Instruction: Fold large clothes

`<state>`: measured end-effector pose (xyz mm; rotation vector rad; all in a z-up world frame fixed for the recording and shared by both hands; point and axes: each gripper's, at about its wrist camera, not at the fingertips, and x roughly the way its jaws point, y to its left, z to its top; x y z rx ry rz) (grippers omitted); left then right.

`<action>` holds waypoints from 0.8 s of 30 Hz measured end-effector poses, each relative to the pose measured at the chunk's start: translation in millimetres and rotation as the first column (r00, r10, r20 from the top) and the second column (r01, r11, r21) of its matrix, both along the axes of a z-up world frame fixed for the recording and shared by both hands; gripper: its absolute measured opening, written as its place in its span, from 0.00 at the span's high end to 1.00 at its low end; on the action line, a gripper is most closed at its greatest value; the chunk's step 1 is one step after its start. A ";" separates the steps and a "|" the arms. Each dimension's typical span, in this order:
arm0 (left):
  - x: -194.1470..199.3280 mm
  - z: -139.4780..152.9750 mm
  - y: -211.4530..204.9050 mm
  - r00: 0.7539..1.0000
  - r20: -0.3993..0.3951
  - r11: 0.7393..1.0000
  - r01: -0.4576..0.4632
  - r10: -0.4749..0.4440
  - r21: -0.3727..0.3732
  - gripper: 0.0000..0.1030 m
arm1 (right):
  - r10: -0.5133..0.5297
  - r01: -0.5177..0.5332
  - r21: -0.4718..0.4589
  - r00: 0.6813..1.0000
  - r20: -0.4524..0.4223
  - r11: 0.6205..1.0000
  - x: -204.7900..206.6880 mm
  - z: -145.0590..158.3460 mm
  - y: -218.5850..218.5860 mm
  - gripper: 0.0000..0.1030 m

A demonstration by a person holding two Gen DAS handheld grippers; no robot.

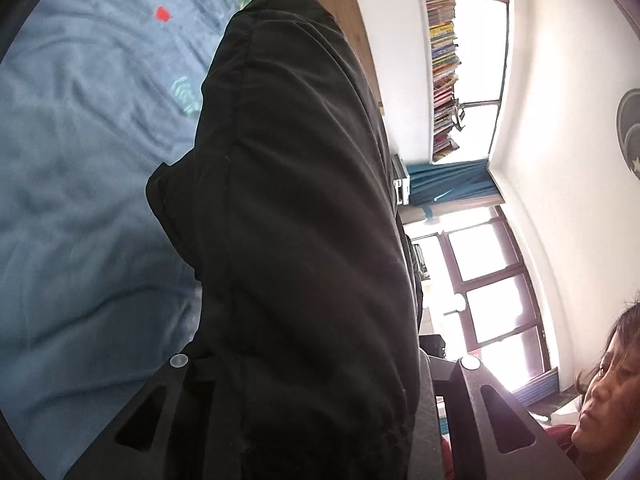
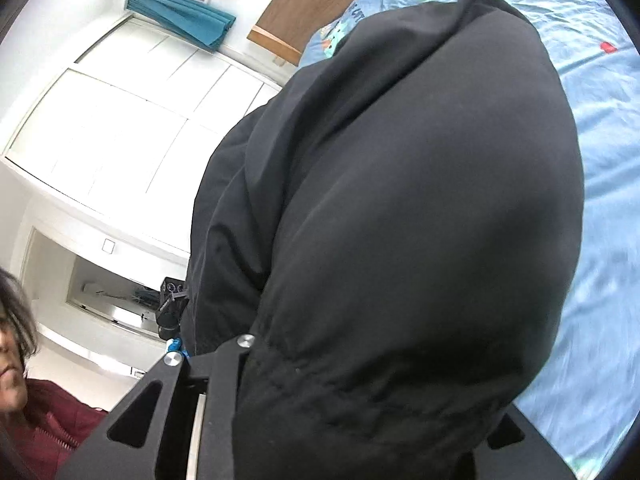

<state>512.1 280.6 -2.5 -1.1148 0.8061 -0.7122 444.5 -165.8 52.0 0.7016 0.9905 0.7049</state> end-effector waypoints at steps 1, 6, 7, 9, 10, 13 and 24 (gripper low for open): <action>-6.6 -6.6 -0.6 1.000 -0.005 1.000 0.007 -0.007 0.009 0.76 | -0.008 0.008 0.009 1.000 -0.002 1.000 -6.9 -2.2 -2.8 0.78; -4.7 -49.5 -0.4 0.998 -0.062 0.995 0.024 -0.018 0.096 0.76 | -0.044 0.044 0.005 0.998 -0.036 0.999 -14.6 -31.9 -10.8 0.78; -4.4 -60.6 3.2 0.997 -0.075 0.995 0.018 -0.011 0.101 0.75 | -0.051 0.050 -0.010 0.997 -0.052 0.999 -15.7 -45.0 -13.3 0.78; -5.6 -80.0 13.4 0.996 -0.084 0.994 0.003 0.007 0.114 0.72 | -0.083 0.081 -0.024 0.993 -0.085 0.996 -17.3 -73.8 -23.6 0.76; -5.7 -86.8 16.8 0.997 -0.080 0.992 -0.002 0.012 0.127 0.68 | -0.107 0.105 -0.024 0.989 -0.098 0.994 -21.8 -82.4 -34.5 0.74; 3.4 -94.0 21.4 0.999 -0.044 0.985 0.005 0.002 0.172 0.58 | -0.163 0.161 -0.027 0.981 -0.100 0.987 -31.9 -106.6 -59.1 0.63; -15.4 -87.4 71.6 0.992 0.060 0.959 -0.123 0.112 0.254 0.43 | -0.279 0.276 -0.098 0.960 -0.015 0.956 -66.2 -122.5 -102.9 0.29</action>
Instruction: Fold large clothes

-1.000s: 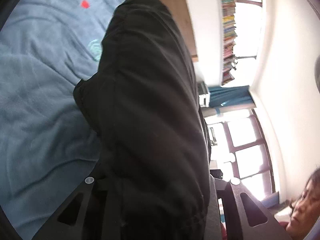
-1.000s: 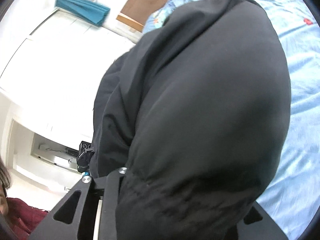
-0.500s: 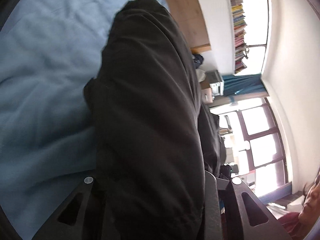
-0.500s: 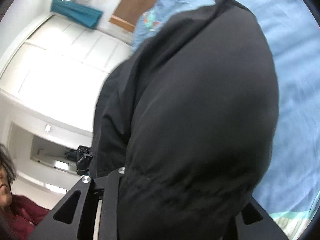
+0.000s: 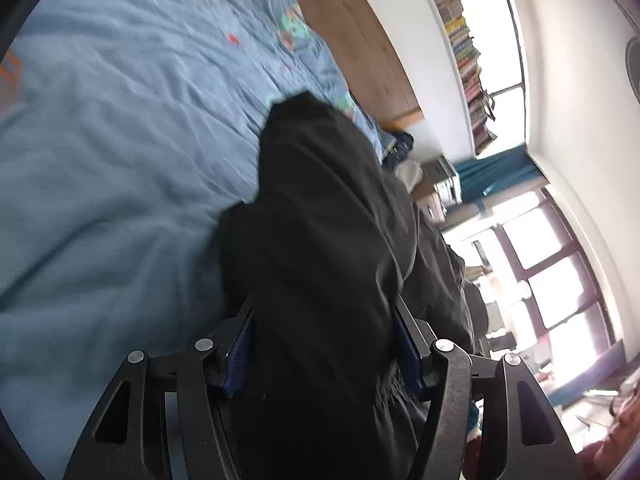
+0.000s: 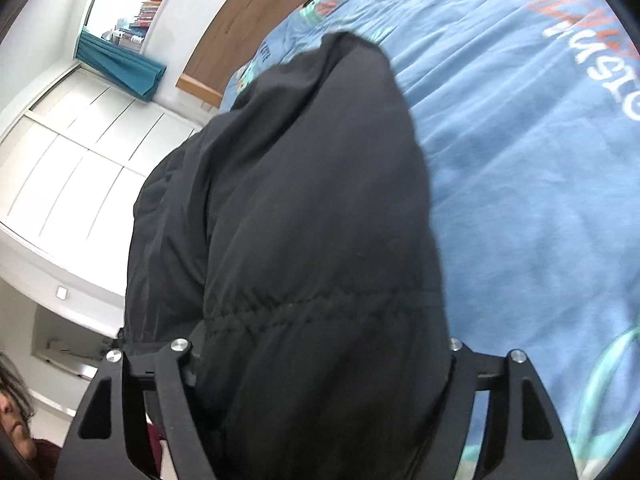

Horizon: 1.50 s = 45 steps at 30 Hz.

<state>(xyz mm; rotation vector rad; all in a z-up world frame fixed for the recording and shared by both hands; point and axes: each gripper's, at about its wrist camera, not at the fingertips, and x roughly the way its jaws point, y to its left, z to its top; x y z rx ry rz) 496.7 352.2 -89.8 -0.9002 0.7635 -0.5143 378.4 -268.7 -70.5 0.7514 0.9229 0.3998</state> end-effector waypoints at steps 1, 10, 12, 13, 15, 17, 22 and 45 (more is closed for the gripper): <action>-6.5 5.4 4.6 1.000 -0.002 1.000 -0.023 0.023 0.021 0.43 | -0.009 0.009 -0.023 1.000 0.002 1.000 -4.8 6.6 -1.5 0.28; -80.1 85.4 1.1 0.985 0.019 0.963 -0.170 0.170 0.211 0.25 | -0.258 0.244 -0.285 0.966 -0.013 0.927 -81.5 62.8 -51.7 0.27; -100.3 103.6 -1.3 0.981 0.040 0.948 -0.194 0.190 0.251 0.21 | -0.287 0.270 -0.327 0.958 -0.003 0.906 -103.9 82.7 -53.5 0.27; -110.1 102.7 1.0 0.979 0.049 0.941 -0.204 0.199 0.271 0.19 | -0.290 0.274 -0.346 0.957 0.006 0.897 -116.9 88.6 -55.9 0.27; -129.9 119.3 -4.6 0.972 0.071 0.918 -0.236 0.226 0.319 0.15 | -0.280 0.272 -0.380 0.959 0.033 0.884 -141.3 106.6 -56.2 0.27; -149.9 136.0 -14.3 0.965 0.092 0.895 -0.261 0.244 0.363 0.14 | -0.260 0.263 -0.401 0.964 0.064 0.877 -171.5 130.6 -48.2 0.27; -191.4 152.6 -48.6 0.954 0.149 0.815 -0.300 0.261 0.496 0.04 | -0.206 0.248 -0.460 0.969 0.139 0.853 -222.7 171.7 -6.4 0.17; -332.2 149.2 -194.2 0.881 0.371 0.438 -0.469 0.293 0.767 0.01 | -0.051 0.229 -0.591 0.952 0.302 0.773 -400.1 171.7 137.2 0.08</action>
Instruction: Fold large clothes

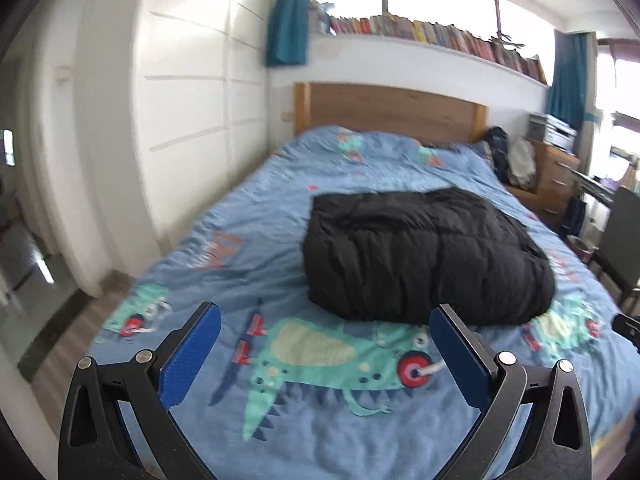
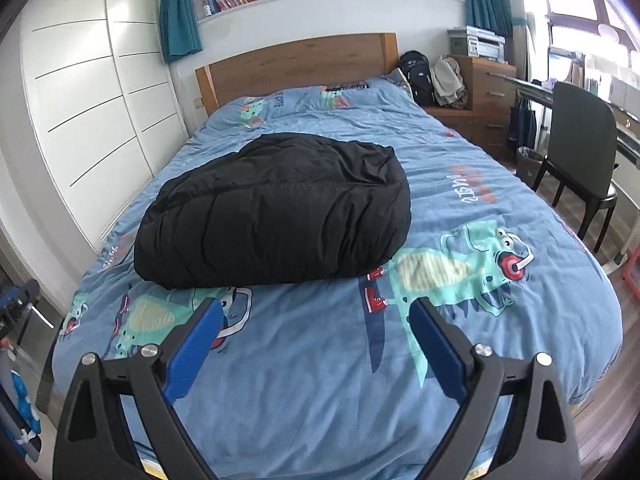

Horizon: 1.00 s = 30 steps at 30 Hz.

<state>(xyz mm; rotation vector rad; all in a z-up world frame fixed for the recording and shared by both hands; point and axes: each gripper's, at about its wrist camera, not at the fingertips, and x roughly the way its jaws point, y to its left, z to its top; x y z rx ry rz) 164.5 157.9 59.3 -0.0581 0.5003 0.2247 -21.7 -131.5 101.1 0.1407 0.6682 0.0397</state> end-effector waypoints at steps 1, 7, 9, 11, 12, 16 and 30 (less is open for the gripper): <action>-2.9 1.1 -1.5 1.000 0.011 1.000 -0.012 0.012 0.017 0.01 | -0.001 0.001 -0.007 1.000 0.007 1.000 -3.6 -1.5 3.1 0.08; -11.7 3.1 -6.7 0.999 0.038 0.998 -0.039 0.037 0.041 0.01 | -0.019 0.020 -0.031 0.999 0.029 0.999 -16.3 -10.0 10.5 0.08; -15.0 3.6 -11.6 0.998 0.047 0.997 -0.049 0.047 0.054 0.01 | -0.024 0.026 -0.041 0.999 0.038 0.999 -19.7 -12.0 10.8 0.08; -16.1 3.1 -15.2 0.997 0.050 0.996 -0.057 0.054 0.064 0.01 | -0.028 0.032 -0.069 0.998 0.052 0.997 -23.6 -13.0 13.0 0.08; -16.5 2.6 -17.5 0.997 0.048 0.996 -0.057 0.054 0.071 0.01 | -0.029 0.034 -0.079 0.998 0.058 0.996 -25.2 -12.8 13.8 0.08; -17.8 -0.2 -26.8 0.999 0.039 0.996 -0.037 0.034 0.082 0.01 | -0.030 0.039 -0.104 0.995 0.092 0.994 -32.8 -12.6 15.4 0.08; -17.9 -14.8 -52.0 0.999 -0.004 0.996 0.054 -0.054 0.069 0.01 | -0.074 0.079 -0.086 0.995 0.060 0.993 -34.5 -33.6 -1.4 0.08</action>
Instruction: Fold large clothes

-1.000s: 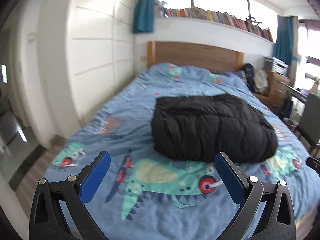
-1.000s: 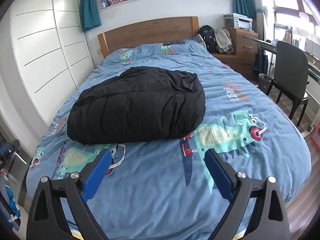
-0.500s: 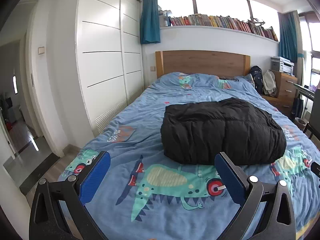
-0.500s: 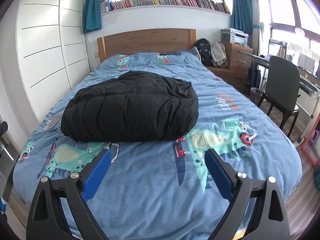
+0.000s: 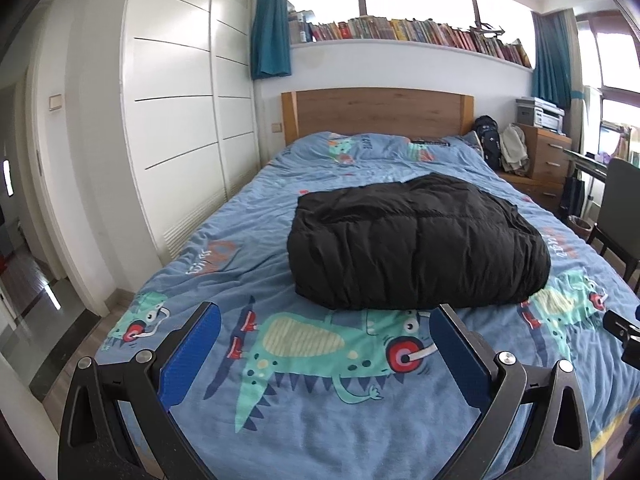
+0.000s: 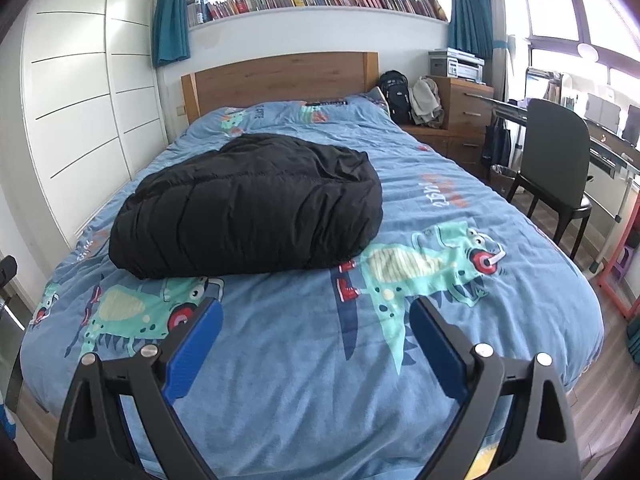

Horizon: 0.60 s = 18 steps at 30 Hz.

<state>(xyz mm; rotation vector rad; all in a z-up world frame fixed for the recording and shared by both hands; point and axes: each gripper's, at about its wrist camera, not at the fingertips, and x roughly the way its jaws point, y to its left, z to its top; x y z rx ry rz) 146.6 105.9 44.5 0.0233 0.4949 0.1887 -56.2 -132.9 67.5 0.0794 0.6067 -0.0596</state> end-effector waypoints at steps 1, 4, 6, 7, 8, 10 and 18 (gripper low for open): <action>0.2 -1.2 -1.2 1.000 -0.004 1.000 0.006 -0.006 -0.002 0.01 | 0.000 0.000 0.000 1.000 -0.006 1.000 0.5 -2.1 -0.4 0.08; 1.3 -6.4 -4.9 1.000 -0.019 1.000 0.025 -0.025 0.003 0.01 | -0.002 0.002 0.001 1.000 -0.017 1.000 1.5 -6.7 -1.5 0.08; 2.5 -10.1 -6.1 0.999 -0.028 1.000 0.029 -0.029 0.004 0.01 | -0.006 0.006 0.001 1.000 -0.019 1.000 1.5 -8.8 -2.3 0.08; 3.0 -12.1 -6.0 0.999 -0.034 1.000 0.030 -0.030 0.003 0.01 | -0.009 0.009 0.001 1.000 -0.020 1.000 1.5 -9.6 -3.1 0.08; 4.1 -14.9 -6.1 0.999 -0.043 1.000 0.031 -0.031 0.004 0.01 | -0.013 0.013 0.000 1.000 -0.019 1.000 1.6 -10.0 -3.9 0.08; 5.8 -19.6 -7.0 0.998 -0.057 0.999 0.033 -0.033 0.005 0.01 | -0.019 0.019 -0.002 1.000 -0.019 1.000 1.7 -11.0 -5.2 0.08; 8.4 -25.3 -12.4 0.996 -0.076 0.999 0.048 -0.047 0.010 0.01 | -0.029 0.029 -0.009 0.999 -0.020 1.000 2.5 -12.4 -8.6 0.08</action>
